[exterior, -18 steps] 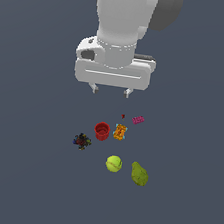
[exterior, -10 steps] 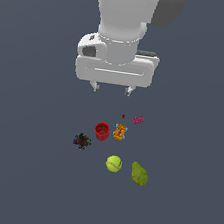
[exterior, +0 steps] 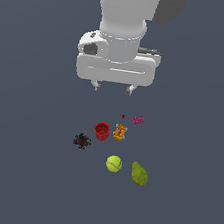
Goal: Pick up a designated object from a clutter of objects.
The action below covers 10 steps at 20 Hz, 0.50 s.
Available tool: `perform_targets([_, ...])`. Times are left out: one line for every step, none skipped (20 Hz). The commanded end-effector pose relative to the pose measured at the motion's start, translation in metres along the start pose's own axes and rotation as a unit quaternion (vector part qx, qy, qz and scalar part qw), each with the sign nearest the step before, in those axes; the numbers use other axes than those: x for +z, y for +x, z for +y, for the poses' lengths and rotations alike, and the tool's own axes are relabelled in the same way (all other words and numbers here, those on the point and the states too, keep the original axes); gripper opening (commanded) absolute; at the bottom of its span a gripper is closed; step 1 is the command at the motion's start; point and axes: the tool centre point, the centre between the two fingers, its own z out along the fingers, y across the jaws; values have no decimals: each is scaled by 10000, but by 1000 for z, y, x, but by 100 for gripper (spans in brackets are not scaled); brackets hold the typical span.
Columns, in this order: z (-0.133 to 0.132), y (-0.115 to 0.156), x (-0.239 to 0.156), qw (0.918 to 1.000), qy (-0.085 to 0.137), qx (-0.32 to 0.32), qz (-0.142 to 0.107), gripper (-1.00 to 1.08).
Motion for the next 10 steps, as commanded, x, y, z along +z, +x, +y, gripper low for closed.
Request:
perform_targets([-1,0,2,10000,-3,33,-3,100])
perform_targets([-2,0,3,10000,-5,58,-3,100])
perform_targets([-3,0,5,10000,-7,87,-4,100])
perform_targets([-4,0,7,9999,-10,121,-5,100])
perform_targets([-5,0,9,9999,-13,159,-6,100])
perform_targets([-6,0,12,9998,-17,202,-7,100])
perform_targets([-8,0,14,9997,-20,249,-8,100])
perform_targets([-9,-1,17,9995,-24,300,-9,100])
perform_targets([-11,-1,20,9994,-29,355,-10,100])
perform_targets([-13,-1,24,9991,-33,415,-11,100])
